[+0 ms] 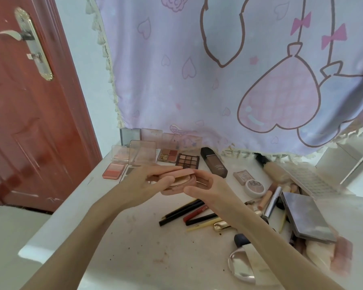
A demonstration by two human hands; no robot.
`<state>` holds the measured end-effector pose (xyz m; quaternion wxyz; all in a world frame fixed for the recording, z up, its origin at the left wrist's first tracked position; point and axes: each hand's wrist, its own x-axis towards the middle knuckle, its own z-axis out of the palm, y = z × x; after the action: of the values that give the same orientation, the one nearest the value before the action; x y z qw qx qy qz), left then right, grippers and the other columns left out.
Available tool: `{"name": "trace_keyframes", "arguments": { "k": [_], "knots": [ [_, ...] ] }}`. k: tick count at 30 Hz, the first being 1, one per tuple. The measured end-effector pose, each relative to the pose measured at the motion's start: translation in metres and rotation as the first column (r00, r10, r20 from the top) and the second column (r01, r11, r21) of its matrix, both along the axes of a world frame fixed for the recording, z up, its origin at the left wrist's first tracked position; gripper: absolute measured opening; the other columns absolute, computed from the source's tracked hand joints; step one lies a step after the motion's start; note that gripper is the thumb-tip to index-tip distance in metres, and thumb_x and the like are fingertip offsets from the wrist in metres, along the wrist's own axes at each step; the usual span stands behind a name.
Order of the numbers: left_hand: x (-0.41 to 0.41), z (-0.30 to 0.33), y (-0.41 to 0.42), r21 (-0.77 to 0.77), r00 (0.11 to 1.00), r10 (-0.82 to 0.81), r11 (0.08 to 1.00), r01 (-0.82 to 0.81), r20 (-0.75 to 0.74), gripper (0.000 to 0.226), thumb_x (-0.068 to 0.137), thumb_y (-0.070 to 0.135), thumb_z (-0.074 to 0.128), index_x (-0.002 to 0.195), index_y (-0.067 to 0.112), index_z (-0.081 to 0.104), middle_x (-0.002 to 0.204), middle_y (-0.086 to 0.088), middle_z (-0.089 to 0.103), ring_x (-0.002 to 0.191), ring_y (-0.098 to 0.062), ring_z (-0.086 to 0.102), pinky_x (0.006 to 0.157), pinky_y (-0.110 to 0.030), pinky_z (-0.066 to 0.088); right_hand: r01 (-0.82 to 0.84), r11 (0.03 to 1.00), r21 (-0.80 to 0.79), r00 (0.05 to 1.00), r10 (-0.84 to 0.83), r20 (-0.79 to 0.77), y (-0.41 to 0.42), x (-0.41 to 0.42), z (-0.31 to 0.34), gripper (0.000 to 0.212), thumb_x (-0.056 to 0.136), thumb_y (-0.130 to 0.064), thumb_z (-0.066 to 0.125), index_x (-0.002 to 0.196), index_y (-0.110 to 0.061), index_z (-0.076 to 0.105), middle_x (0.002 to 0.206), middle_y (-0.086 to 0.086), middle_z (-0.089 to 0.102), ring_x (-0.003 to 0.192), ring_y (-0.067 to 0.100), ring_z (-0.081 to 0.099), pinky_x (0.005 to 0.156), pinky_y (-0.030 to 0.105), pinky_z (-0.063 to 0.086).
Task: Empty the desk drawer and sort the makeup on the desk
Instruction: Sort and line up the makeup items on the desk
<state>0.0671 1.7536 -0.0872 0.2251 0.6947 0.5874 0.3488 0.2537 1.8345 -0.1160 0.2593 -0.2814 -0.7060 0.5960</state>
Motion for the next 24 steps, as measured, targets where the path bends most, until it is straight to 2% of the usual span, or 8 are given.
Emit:
{"name": "trace_keyframes", "arguments": {
  "k": [3, 5, 7, 12, 15, 17, 21, 24],
  "knots": [
    [-0.014, 0.003, 0.010, -0.035, 0.998, -0.060, 0.998, 0.061, 0.013, 0.034, 0.094, 0.030, 0.050, 0.108, 0.061, 0.053, 0.105, 0.039, 0.059, 0.101, 0.011, 0.055, 0.081, -0.006, 0.040, -0.015, 0.999, -0.032, 0.999, 0.016, 0.032, 0.011, -0.010, -0.006, 0.045, 0.080, -0.011, 0.071, 0.119, -0.026, 0.055, 0.113, -0.009, 0.067, 0.102, 0.003, 0.064, 0.084, 0.016, 0.050],
    [-0.026, 0.002, 0.022, -0.053, 0.998, -0.055, 0.997, 0.055, -0.013, 0.032, 0.097, 0.028, 0.044, 0.114, 0.052, 0.056, 0.110, 0.028, 0.063, 0.104, 0.005, 0.057, 0.088, -0.015, 0.044, -0.030, 0.998, -0.057, 0.997, 0.034, 0.069, 0.018, -0.019, -0.010, 0.064, 0.078, -0.006, 0.073, 0.132, -0.021, 0.042, 0.121, -0.004, 0.061, 0.106, 0.006, 0.062, 0.089, 0.020, 0.049],
    [-0.038, 0.000, 0.036, -0.046, 0.999, 0.000, 0.999, -0.002, -0.049, 0.025, 0.096, 0.030, 0.045, 0.111, 0.045, 0.058, 0.105, 0.015, 0.067, 0.099, -0.003, 0.061, 0.089, -0.025, 0.048, -0.043, 0.999, -0.012, 0.991, 0.044, 0.125, 0.024, -0.029, -0.015, 0.076, 0.076, -0.004, 0.074, 0.134, -0.029, 0.032, 0.122, -0.005, 0.058, 0.109, 0.006, 0.058, 0.089, 0.019, 0.049],
    [-0.053, 0.001, 0.073, -0.071, 0.977, 0.065, 0.994, -0.081, -0.203, 0.026, 0.097, 0.019, 0.044, 0.111, 0.029, 0.063, 0.096, 0.009, 0.066, 0.086, 0.001, 0.057, 0.080, -0.013, 0.042, -0.078, 0.977, 0.199, 0.962, 0.021, 0.272, 0.037, -0.052, -0.023, 0.077, 0.071, -0.009, 0.078, 0.120, -0.046, 0.033, 0.115, -0.018, 0.056, 0.097, -0.002, 0.056, 0.086, 0.019, 0.045],
    [-0.059, -0.002, 0.093, -0.072, 0.923, 0.103, 0.988, -0.139, -0.371, 0.028, 0.098, 0.019, 0.041, 0.114, 0.024, 0.064, 0.103, 0.005, 0.066, 0.099, -0.015, 0.054, 0.086, -0.025, 0.033, -0.060, 0.947, 0.315, 0.927, -0.064, 0.370, 0.047, -0.061, -0.028, 0.078, 0.068, -0.016, 0.078, 0.129, -0.037, 0.034, 0.106, -0.016, 0.053, 0.110, 0.014, 0.051, 0.100, 0.037, 0.042],
    [-0.061, -0.003, 0.103, -0.026, 0.873, 0.155, 0.982, -0.188, -0.463, 0.030, 0.098, 0.022, 0.039, 0.114, 0.030, 0.064, 0.094, 0.009, 0.062, 0.093, -0.016, 0.050, 0.084, -0.027, 0.023, -0.088, 0.937, 0.339, 0.887, -0.081, 0.454, 0.050, -0.065, -0.032, 0.086, 0.069, -0.022, 0.076, 0.140, -0.029, 0.028, 0.108, -0.012, 0.052, 0.118, 0.022, 0.042, 0.103, 0.041, 0.037],
    [-0.060, -0.004, 0.115, 0.002, 0.850, 0.209, 0.971, -0.238, -0.483, 0.032, 0.098, 0.021, 0.038, 0.117, 0.029, 0.063, 0.083, 0.009, 0.052, 0.081, -0.012, 0.039, 0.080, -0.026, 0.021, -0.071, 0.934, 0.351, 0.877, -0.109, 0.467, 0.053, -0.068, -0.033, 0.081, 0.072, -0.022, 0.075, 0.139, -0.026, 0.030, 0.118, -0.006, 0.051, 0.113, 0.019, 0.036, 0.094, 0.032, 0.036],
    [-0.060, -0.007, 0.124, 0.006, 0.851, 0.224, 0.968, -0.251, -0.475, 0.030, 0.097, 0.020, 0.041, 0.116, 0.027, 0.063, 0.082, 0.009, 0.051, 0.084, -0.015, 0.046, 0.079, -0.025, 0.023, -0.065, 0.917, 0.393, 0.878, -0.135, 0.458, 0.053, -0.069, -0.033, 0.075, 0.072, -0.026, 0.075, 0.136, -0.027, 0.035, 0.123, -0.005, 0.053, 0.115, 0.020, 0.039, 0.095, 0.033, 0.036]
  ]
}}
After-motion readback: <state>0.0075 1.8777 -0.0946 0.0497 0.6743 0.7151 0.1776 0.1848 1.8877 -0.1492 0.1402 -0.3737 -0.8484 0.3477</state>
